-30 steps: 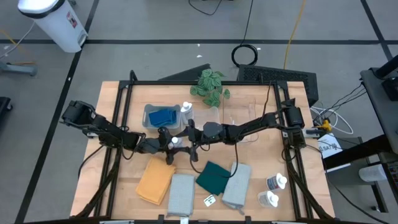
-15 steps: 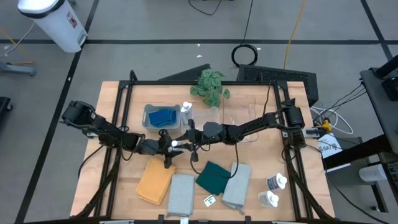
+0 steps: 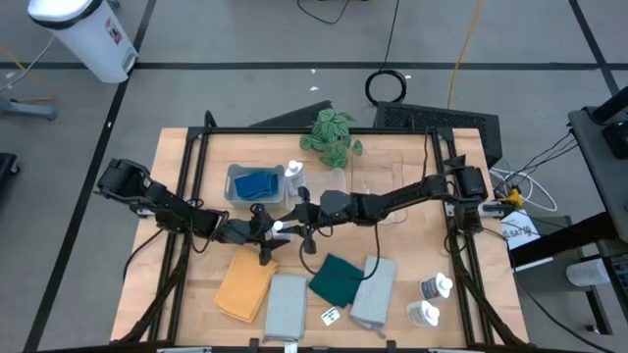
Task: Pick & Place Kitchen Items
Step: Put the white plastic restorer bottle into the white bin
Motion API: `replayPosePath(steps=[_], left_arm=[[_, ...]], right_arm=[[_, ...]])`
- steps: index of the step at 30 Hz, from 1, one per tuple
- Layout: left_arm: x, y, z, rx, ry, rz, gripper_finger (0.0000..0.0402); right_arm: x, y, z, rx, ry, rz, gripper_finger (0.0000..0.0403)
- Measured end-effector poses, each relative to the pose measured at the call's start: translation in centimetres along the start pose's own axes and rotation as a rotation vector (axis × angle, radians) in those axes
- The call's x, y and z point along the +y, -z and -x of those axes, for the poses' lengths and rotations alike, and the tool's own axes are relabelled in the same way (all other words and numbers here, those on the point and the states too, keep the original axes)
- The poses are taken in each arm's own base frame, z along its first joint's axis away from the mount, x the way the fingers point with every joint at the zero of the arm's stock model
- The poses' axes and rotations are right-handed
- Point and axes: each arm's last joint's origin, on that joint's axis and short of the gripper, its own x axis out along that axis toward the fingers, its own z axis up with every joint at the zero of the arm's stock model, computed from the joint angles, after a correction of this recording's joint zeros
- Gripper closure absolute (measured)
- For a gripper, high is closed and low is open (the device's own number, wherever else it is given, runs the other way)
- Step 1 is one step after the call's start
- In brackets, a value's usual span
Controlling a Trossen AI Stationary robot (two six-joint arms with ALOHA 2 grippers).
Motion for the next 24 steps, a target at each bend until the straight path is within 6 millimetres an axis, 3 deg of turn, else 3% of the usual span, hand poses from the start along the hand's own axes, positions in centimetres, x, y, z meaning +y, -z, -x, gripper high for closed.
replayPosePath(steps=[12, 17, 24], left_arm=[[0.2, 0.0, 0.0, -0.004, -0.023, 0.063, 0.0156], [0.0, -0.2, 0.0, -0.009, 0.022, 0.009, 0.0126], [-0.5, -2.0, 1.3, -0.071, 0.111, -0.018, 0.0094]], right_arm=[[-0.3, 0.3, 0.0, 0.029, 0.005, -0.005, 0.0332], [-0.2, 0.3, 0.0, 0.032, 0.005, -0.005, 0.0332], [0.0, 0.3, 0.1, 0.039, -0.002, -0.005, 0.0332]])
